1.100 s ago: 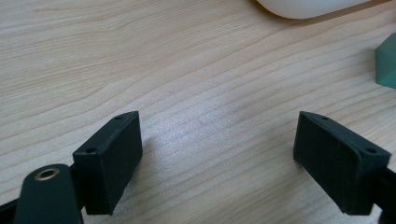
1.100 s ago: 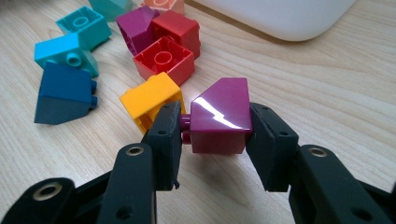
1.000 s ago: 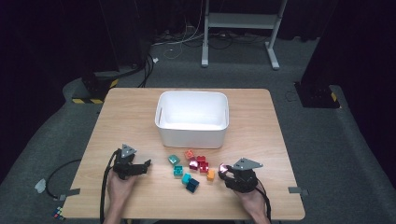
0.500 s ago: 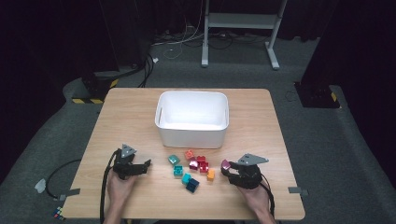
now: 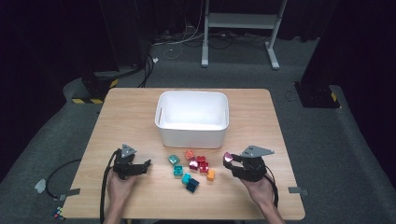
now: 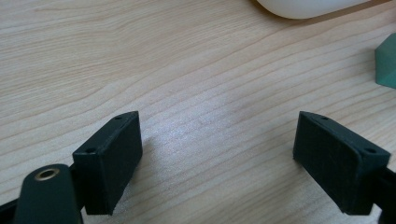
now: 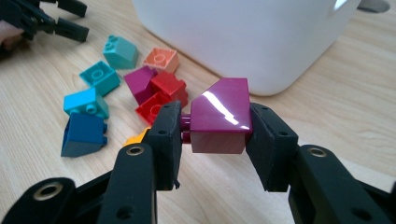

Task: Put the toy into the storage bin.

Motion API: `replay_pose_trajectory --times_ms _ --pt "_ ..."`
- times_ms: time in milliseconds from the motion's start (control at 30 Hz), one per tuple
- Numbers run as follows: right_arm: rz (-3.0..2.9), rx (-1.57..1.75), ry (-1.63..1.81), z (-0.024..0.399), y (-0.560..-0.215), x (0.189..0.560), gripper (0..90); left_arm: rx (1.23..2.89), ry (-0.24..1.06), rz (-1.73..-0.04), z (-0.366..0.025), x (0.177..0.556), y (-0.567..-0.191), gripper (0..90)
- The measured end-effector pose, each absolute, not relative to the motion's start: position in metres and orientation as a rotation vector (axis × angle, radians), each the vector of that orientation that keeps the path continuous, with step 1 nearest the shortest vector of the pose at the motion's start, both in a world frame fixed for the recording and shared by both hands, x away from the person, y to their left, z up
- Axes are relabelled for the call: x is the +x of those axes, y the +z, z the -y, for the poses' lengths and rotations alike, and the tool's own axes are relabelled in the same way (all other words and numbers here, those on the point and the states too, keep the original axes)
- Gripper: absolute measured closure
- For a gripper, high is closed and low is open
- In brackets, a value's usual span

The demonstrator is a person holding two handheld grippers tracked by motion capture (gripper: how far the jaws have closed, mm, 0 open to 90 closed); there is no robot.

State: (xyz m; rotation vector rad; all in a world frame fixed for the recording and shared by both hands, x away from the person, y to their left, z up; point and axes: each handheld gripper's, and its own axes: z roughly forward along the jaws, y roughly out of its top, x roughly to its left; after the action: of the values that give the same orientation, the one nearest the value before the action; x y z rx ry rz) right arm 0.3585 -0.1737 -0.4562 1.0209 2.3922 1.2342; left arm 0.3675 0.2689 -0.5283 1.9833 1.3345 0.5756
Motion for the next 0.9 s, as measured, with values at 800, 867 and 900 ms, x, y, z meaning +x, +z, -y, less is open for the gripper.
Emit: replay_pose_trajectory --times_ms 800,867,900 --pt "-2.365 0.973 1.310 0.185 -0.406 0.378 57.1 1.983 0.575 -1.335 -0.269 0.368 -0.528 15.7" --pt "-2.364 0.974 1.318 0.186 -0.404 0.380 57.1 1.983 0.575 -1.335 -0.269 0.368 -0.528 15.7" --pt "-2.363 0.972 1.319 0.186 -0.402 0.381 57.1 1.983 0.575 -1.334 -0.269 0.368 -0.528 15.7"
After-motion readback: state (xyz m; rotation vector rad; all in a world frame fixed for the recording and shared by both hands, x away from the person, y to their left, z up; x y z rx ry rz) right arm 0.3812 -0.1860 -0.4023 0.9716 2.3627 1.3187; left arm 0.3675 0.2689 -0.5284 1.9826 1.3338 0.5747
